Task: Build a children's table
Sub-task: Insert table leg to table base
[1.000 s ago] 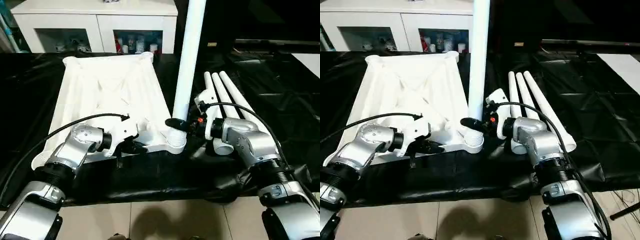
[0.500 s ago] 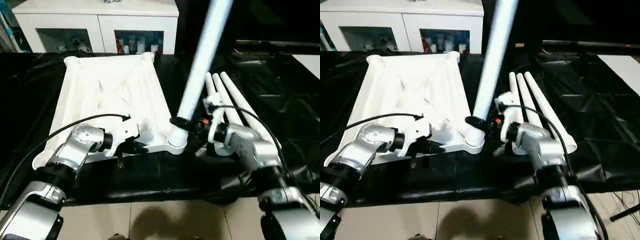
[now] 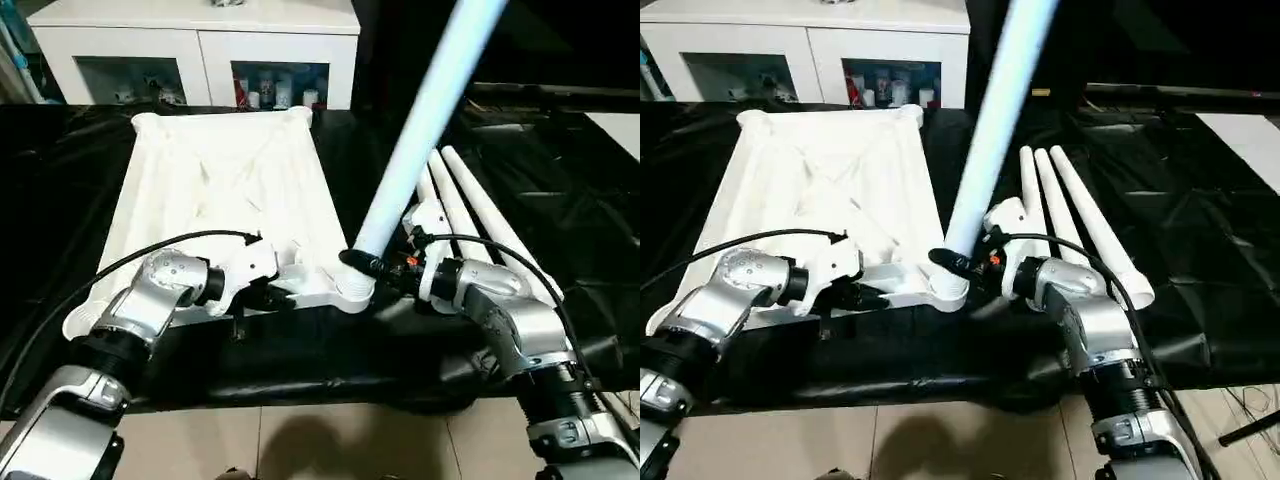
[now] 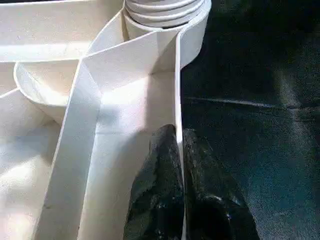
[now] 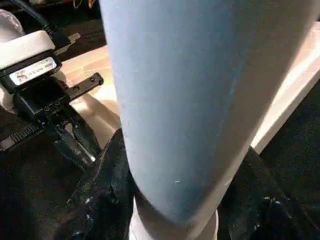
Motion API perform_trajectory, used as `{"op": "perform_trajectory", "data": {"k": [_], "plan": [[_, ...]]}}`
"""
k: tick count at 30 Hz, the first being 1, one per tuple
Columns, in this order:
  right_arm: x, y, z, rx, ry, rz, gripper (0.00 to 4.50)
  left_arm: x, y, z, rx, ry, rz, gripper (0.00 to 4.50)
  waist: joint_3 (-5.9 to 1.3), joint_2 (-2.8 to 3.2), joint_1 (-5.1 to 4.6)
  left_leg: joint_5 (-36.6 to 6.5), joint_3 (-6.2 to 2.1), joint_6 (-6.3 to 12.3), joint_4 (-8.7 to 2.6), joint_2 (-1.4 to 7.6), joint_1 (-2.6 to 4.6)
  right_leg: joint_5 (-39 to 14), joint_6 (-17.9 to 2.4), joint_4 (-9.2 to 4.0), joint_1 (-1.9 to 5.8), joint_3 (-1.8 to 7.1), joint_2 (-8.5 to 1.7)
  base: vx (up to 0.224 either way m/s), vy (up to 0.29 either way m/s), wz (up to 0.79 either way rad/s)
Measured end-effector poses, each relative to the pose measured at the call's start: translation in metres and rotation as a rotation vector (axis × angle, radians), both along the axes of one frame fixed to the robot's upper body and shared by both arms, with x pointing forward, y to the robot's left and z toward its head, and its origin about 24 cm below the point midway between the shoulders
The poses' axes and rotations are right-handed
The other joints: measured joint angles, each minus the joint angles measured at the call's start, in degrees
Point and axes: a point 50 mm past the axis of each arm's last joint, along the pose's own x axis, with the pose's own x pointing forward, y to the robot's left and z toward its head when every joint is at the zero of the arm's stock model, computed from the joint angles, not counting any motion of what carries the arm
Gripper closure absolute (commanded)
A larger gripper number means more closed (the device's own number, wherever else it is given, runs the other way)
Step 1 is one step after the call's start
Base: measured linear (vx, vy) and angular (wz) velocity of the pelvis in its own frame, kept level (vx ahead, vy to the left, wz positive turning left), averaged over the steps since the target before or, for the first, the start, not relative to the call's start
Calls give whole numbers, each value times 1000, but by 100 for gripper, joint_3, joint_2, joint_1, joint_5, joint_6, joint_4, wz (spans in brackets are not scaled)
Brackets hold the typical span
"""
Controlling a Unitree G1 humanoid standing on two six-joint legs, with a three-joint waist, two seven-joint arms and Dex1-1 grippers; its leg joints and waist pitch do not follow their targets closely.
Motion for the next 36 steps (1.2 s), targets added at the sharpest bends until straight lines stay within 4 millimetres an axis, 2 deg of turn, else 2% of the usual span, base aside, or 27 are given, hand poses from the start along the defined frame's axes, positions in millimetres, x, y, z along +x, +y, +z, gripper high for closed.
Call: {"op": "perform_trajectory", "data": {"k": [13,17,21,31,36], "plan": [[-1,-5,-2,-63,74,198,266,-10,2,0,30,26,-78,450,-95,-153,36,-5,2,8,-7,1,1,-1,0,-31,12,-2,0,0,0,0],[-5,0,-5,-102,40,283,266,-13,3,0,45,39,-109,450,-136,-222,51,-5,2,7,-15,2,9,-4,3,-32,17,-4,0,0,0,0],[-7,3,-8,-93,25,300,266,-14,4,1,57,42,-124,450,-141,-269,81,-6,2,7,-15,2,20,-4,4,-32,25,-2,0,0,0,0],[-5,7,-14,16,17,228,266,-14,6,1,63,47,-122,450,-140,-269,78,-6,4,4,-29,2,36,-5,3,-32,31,-2,1,0,0,0],[-3,-1,-15,119,64,114,266,-13,3,3,56,33,-99,450,-94,-240,80,-6,4,4,-29,2,30,1,-3,-31,25,-2,1,0,0,0]]}}
